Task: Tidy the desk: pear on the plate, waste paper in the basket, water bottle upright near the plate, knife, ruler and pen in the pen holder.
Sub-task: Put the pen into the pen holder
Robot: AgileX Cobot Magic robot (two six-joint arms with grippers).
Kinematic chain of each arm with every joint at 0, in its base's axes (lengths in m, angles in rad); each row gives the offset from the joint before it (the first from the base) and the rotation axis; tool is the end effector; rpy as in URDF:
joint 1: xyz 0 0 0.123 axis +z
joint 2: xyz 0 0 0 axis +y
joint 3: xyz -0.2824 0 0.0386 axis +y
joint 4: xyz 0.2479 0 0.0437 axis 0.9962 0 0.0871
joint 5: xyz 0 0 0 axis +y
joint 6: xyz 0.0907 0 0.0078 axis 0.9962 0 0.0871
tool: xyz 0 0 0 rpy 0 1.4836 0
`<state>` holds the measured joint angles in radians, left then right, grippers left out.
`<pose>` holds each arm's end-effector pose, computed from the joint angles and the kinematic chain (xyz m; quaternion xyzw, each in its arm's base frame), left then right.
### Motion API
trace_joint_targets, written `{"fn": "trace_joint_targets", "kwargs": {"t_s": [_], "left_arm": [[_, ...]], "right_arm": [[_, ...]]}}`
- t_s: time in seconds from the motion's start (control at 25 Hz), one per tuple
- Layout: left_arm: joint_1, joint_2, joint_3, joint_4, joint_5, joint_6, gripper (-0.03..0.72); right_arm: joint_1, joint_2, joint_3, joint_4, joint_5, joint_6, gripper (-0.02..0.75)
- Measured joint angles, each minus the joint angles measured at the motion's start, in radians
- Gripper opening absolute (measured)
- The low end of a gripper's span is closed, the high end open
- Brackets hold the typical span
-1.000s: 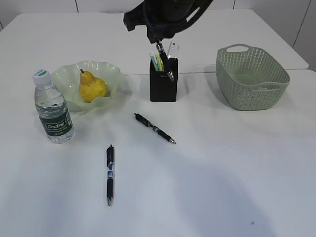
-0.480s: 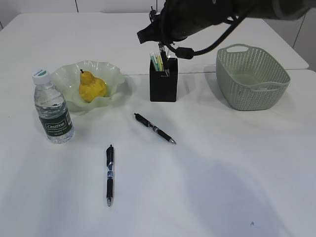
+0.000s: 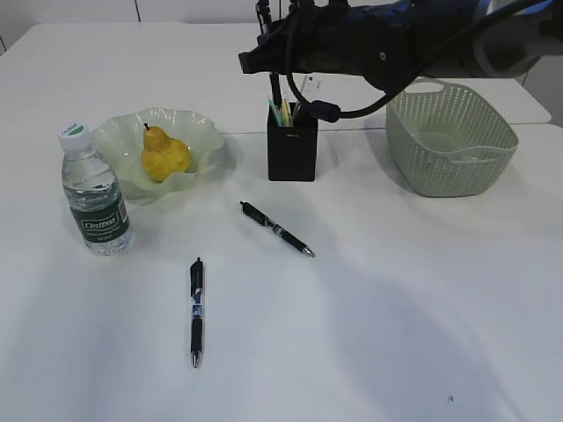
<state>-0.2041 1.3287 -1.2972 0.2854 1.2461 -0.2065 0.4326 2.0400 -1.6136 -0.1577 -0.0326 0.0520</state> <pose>0.2521 -0.0274 0.3612 0.0179 0.9720 0.0998 0.2119 0.4471 0.2069 0.2671 -0.2160 0.7775 0.0982 0.5825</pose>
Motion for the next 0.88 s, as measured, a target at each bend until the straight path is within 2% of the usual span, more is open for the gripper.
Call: {"fn": "trace_joint_targets", "kwargs": {"t_s": [0.32,0.88], "left_arm": [[0.000,-0.002,0.000,0.000,0.000,0.000,0.520],[0.000,-0.002,0.000,0.000,0.000,0.000,0.520]], "right_arm": [[-0.064,0.060,-0.002,-0.002,-0.147,0.000,0.128],[-0.080,0.186,-0.137,-0.004,-0.173,0.000,0.128]]}}
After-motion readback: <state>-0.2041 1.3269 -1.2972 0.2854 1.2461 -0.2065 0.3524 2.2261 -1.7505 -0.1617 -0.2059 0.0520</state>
